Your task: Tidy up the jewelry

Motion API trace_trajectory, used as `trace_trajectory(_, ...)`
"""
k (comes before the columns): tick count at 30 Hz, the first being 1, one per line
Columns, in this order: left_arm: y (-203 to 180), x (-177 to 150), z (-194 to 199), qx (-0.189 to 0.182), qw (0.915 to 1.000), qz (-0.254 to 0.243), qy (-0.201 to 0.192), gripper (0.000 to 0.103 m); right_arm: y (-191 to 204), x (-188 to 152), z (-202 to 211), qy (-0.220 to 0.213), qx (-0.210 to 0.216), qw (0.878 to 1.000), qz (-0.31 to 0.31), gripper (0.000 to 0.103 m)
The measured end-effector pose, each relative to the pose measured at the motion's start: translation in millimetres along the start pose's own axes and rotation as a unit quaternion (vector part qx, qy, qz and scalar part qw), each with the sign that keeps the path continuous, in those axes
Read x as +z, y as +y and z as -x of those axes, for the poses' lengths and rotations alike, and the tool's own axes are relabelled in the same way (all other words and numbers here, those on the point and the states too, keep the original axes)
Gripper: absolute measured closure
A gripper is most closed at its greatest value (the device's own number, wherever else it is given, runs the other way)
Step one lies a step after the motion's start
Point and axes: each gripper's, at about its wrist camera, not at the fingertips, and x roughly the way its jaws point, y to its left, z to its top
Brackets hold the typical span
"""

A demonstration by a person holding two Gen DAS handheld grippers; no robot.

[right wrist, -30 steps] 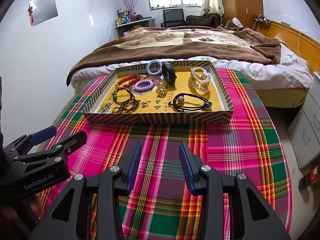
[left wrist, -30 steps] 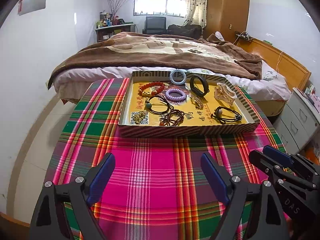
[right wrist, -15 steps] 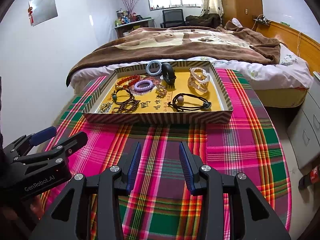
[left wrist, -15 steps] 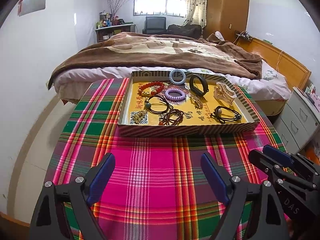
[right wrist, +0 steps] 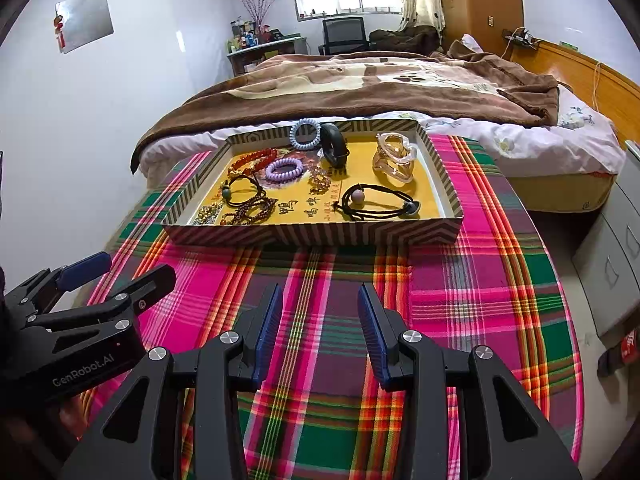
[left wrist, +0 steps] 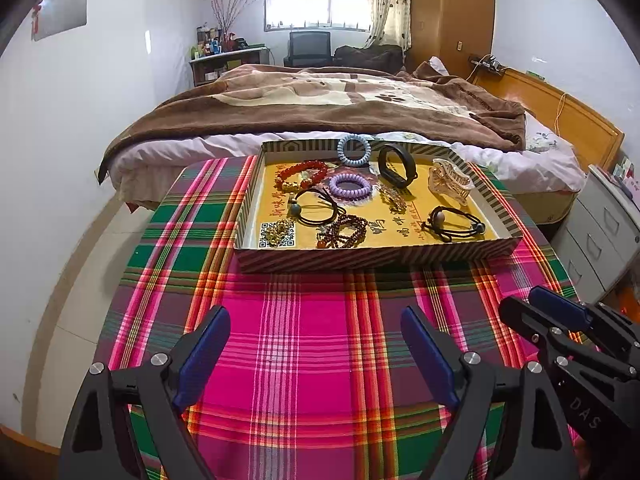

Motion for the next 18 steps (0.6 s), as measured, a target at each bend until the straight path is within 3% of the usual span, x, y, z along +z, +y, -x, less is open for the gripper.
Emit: trace_trajectory(18,-0.1,-0.4,-0.8,-0.001,1.0000,0.002,0.001,0.016,-0.1,-0.1,0.1,0.000,0.000,1.000,-0.001,0.063)
